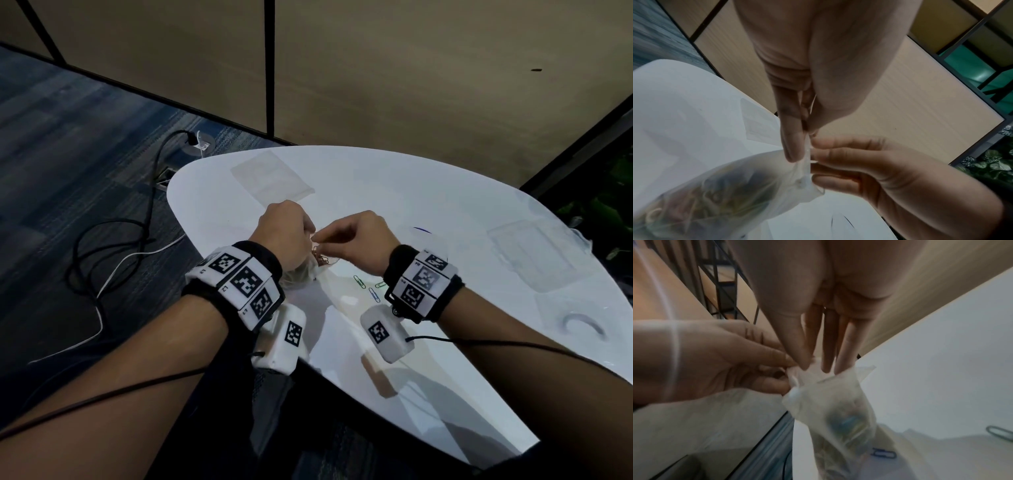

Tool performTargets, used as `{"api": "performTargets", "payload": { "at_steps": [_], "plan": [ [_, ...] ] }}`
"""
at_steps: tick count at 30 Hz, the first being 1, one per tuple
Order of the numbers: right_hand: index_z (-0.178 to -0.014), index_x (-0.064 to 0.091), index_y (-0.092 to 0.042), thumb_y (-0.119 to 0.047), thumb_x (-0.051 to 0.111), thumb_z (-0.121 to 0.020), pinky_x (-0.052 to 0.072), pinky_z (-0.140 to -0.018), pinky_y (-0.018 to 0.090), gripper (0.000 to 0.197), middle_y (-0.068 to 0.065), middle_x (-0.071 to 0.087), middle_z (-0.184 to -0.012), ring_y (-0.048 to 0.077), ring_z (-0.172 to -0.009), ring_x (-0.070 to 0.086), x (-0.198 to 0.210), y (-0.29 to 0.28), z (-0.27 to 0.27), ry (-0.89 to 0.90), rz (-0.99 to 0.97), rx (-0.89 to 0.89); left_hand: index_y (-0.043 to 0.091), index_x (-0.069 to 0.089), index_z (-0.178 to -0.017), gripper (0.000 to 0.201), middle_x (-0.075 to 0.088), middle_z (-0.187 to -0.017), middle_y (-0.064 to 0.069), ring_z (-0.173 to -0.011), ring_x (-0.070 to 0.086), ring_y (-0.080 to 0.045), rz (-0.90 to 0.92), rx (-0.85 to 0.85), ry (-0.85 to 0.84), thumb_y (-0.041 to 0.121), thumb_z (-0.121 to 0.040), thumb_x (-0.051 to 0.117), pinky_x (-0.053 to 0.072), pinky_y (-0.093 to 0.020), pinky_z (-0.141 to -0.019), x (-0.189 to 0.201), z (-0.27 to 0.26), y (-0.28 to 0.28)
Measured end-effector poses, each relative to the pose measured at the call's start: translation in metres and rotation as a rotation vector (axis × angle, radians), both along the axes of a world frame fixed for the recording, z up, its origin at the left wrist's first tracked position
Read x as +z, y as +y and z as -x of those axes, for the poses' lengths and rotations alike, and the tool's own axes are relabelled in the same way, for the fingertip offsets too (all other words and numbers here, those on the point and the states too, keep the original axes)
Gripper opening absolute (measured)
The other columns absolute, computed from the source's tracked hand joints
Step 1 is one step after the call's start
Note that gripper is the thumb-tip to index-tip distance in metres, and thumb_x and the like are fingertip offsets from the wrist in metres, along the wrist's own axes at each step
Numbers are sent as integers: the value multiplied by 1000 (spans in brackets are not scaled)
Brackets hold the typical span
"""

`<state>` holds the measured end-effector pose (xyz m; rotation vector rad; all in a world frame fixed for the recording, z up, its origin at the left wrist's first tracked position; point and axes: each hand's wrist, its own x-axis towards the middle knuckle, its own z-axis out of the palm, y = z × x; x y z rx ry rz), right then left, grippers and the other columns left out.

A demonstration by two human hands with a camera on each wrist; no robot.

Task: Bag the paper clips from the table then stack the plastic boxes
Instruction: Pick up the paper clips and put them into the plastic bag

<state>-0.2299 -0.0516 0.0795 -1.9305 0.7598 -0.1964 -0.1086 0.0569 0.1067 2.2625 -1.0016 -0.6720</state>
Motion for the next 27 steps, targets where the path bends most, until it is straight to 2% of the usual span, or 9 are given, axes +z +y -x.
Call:
{"api": "performTargets", "payload": {
  "at_steps": [3,5,7,9,12,14,19,23,27],
  "plan": [
    [-88,79,-15,-3,68,-82,60,-83,32,17,0,77,-86,17,-83,73,-1,-16,6,-109,44,-110,11,74,-104,24,72,-109,-12,-99,70,-29,11,24,17,6,-92,54,55,-38,-96,-2,-8,3],
    [-92,78,-18,-3,58,-86,57,-89,37,25,0,76,-95,18,-89,72,-13,-24,14,-16,256,-62,9,74,-103,25,72,-108,-14,-95,72,-32,21,49,57,3,-91,54,57,-40,-93,-3,-18,6],
    [-111,73,-19,-8,52,-91,49,-101,41,31,3,69,-121,22,-110,65,-37,-18,21,209,488,206,9,74,-103,24,72,-109,-15,-93,72,-34,25,75,82,3,-90,56,59,-42,-90,-5,-26,9],
    [-136,55,-16,-13,46,-96,39,-111,44,41,7,48,-148,26,-133,48,-64,-2,25,361,620,521,10,75,-102,24,71,-109,-16,-93,72,-34,29,92,80,2,-89,57,59,-42,-89,-6,-32,10],
    [-147,37,-4,-22,41,-97,42,-105,51,53,15,34,-155,33,-140,37,-100,18,24,388,763,788,11,75,-102,24,71,-109,-15,-93,72,-33,33,100,65,3,-88,57,59,-41,-90,-7,-33,11],
    [-148,33,-3,-24,39,-99,42,-105,50,54,16,27,-158,32,-142,35,-108,19,24,427,845,797,12,75,-103,24,71,-111,-14,-95,72,-32,22,99,52,4,-88,59,59,-41,-91,-7,-31,9],
    [-156,11,-14,-27,31,-101,24,-116,53,59,3,1,-165,28,-150,12,-101,-16,67,626,873,655,14,74,-103,25,68,-114,-11,-105,67,-26,-16,66,-14,3,-84,62,56,-39,-95,-4,-27,8],
    [-155,17,-14,-26,25,-104,32,-115,46,53,9,14,-163,33,-146,25,-102,-37,109,606,795,637,14,74,-105,28,68,-116,-12,-104,68,-29,-24,48,-20,2,-85,58,56,-39,-95,-1,-23,6],
    [-145,37,-2,-15,50,-90,49,-101,44,57,19,37,-151,40,-130,48,-117,-32,131,580,868,645,14,74,-103,29,69,-116,-12,-107,66,-29,-15,55,-40,1,-87,54,54,-38,-98,2,-18,4]
  ]
}}
